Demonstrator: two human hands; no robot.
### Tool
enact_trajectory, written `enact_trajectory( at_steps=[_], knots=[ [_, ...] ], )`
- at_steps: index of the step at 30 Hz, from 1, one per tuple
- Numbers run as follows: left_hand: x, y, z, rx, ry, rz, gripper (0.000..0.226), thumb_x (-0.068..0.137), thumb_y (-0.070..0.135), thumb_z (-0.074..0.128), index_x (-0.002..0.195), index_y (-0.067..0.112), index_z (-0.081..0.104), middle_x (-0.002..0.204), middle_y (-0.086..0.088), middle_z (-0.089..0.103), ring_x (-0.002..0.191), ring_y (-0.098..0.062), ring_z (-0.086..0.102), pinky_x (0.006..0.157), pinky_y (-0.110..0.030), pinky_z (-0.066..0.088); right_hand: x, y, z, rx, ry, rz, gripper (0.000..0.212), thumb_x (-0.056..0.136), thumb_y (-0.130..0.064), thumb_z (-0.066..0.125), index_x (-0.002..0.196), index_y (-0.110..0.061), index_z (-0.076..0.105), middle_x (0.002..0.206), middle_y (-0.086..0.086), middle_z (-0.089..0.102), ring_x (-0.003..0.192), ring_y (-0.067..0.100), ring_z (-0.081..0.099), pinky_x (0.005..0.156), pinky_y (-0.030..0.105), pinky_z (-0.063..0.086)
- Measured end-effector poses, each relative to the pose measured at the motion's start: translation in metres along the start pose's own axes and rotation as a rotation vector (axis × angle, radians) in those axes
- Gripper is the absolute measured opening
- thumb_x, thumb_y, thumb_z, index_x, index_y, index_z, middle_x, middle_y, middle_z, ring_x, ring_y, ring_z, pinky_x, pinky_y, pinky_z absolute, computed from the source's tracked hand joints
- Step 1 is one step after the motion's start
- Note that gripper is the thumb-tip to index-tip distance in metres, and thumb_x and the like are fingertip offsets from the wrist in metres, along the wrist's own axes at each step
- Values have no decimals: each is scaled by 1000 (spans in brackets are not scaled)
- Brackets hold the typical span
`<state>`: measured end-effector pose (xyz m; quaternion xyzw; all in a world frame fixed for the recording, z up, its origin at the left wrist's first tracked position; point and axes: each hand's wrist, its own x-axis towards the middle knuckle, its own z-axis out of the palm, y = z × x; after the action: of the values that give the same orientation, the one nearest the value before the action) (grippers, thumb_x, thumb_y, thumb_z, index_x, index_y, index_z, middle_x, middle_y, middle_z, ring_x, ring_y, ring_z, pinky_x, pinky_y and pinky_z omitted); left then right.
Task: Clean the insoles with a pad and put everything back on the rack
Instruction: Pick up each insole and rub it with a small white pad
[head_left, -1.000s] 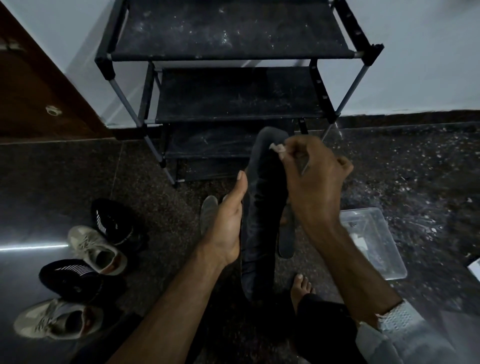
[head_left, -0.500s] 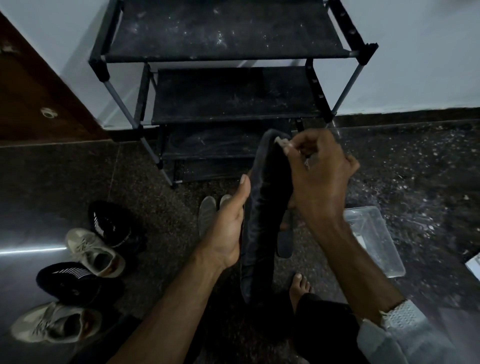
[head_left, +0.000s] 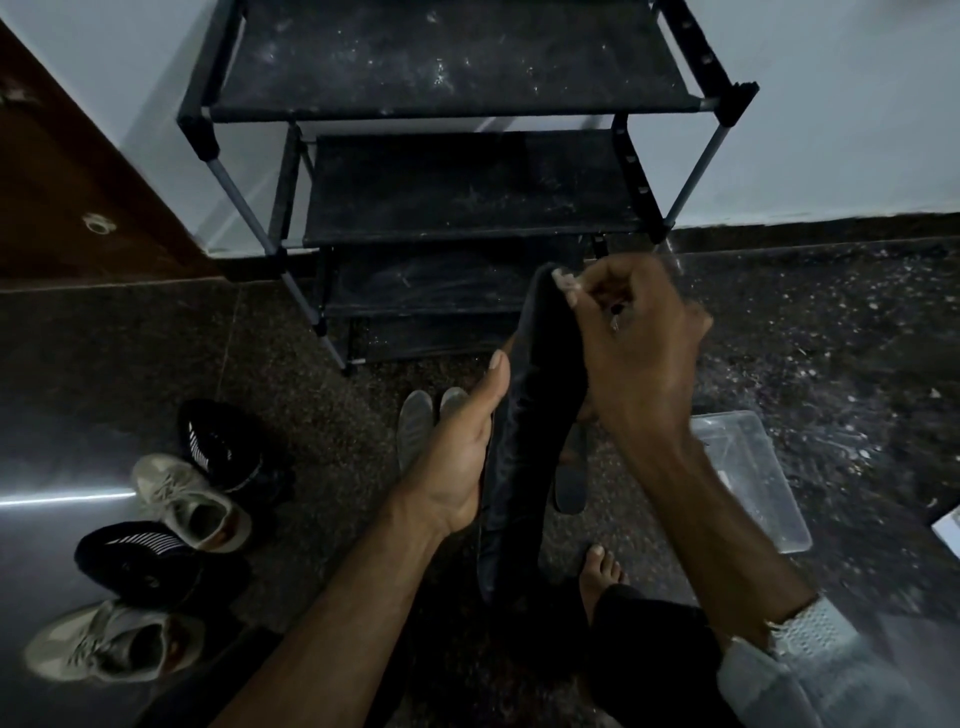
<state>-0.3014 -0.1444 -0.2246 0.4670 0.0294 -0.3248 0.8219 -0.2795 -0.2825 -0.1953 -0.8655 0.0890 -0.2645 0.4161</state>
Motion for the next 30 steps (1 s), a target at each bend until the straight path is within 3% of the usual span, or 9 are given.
enact_trajectory(
  at_steps=[4, 7, 11, 14, 19, 23, 26, 28, 30],
  knots=[
    [2, 1, -6, -18, 33, 15, 55, 93, 47, 38, 141, 22, 46, 137, -5, 57, 127, -21, 53, 100, -31, 49, -18, -12, 14, -45, -106, -128, 11, 89, -20, 66, 96, -26, 61, 91, -14, 66, 88, 10, 61, 96, 14, 20],
    [1, 2, -4, -37, 45, 6, 54, 94, 47, 37, 141, 22, 46, 139, -6, 56, 129, -22, 52, 107, -39, 43, -12, -10, 9, -83, -94, -95, 10, 89, -21, 66, 96, -26, 61, 90, -14, 65, 89, 10, 60, 90, 12, 16],
    [1, 2, -1, -19, -1, 17, 49, 92, 43, 36, 134, 24, 52, 121, -2, 67, 105, -18, 66, 92, -38, 52, 0, 3, -3, -33, -20, 44, 19, 87, -20, 68, 92, -33, 55, 82, -18, 60, 87, 10, 61, 102, 32, 35],
    [2, 2, -3, -21, 17, 11, 51, 91, 44, 37, 134, 23, 52, 123, -1, 67, 111, -17, 64, 92, -31, 54, -9, -4, 4, 24, -53, 8, 18, 87, -18, 68, 92, -31, 58, 83, -18, 62, 84, 10, 63, 89, 52, 47],
    [2, 8, -9, -70, 67, 33, 56, 90, 47, 38, 136, 19, 51, 124, -5, 67, 115, -18, 63, 89, -28, 55, -26, -19, 18, -21, -137, -145, 11, 88, -19, 68, 94, -25, 61, 90, -13, 68, 86, 8, 62, 91, 25, 24],
    [2, 9, -7, -74, 52, 7, 60, 93, 49, 35, 143, 18, 45, 124, -5, 66, 109, -20, 65, 86, -32, 56, -14, -5, 7, -69, -71, -47, 15, 88, -18, 68, 92, -28, 57, 88, -17, 63, 85, 8, 61, 89, 17, 19],
    [4, 8, -8, -71, 42, 12, 59, 93, 47, 34, 142, 17, 44, 112, -3, 71, 94, -17, 70, 76, -32, 58, -10, -2, 3, -9, -56, 14, 21, 87, -17, 68, 91, -32, 53, 82, -21, 59, 83, 7, 62, 99, 35, 38],
    [2, 9, -7, -88, 42, 15, 57, 95, 47, 32, 141, 17, 46, 120, -5, 68, 106, -19, 67, 82, -32, 57, -17, -10, 9, 50, -82, 3, 19, 87, -18, 68, 92, -32, 56, 82, -21, 61, 82, 5, 63, 87, 50, 49],
    [1, 10, -9, -121, 71, 22, 56, 94, 49, 34, 137, 16, 52, 126, -8, 65, 116, -22, 62, 90, -32, 55, -27, -19, 18, 87, -133, -51, 16, 88, -19, 68, 92, -30, 58, 84, -20, 63, 82, 3, 64, 85, 50, 49]
  ],
)
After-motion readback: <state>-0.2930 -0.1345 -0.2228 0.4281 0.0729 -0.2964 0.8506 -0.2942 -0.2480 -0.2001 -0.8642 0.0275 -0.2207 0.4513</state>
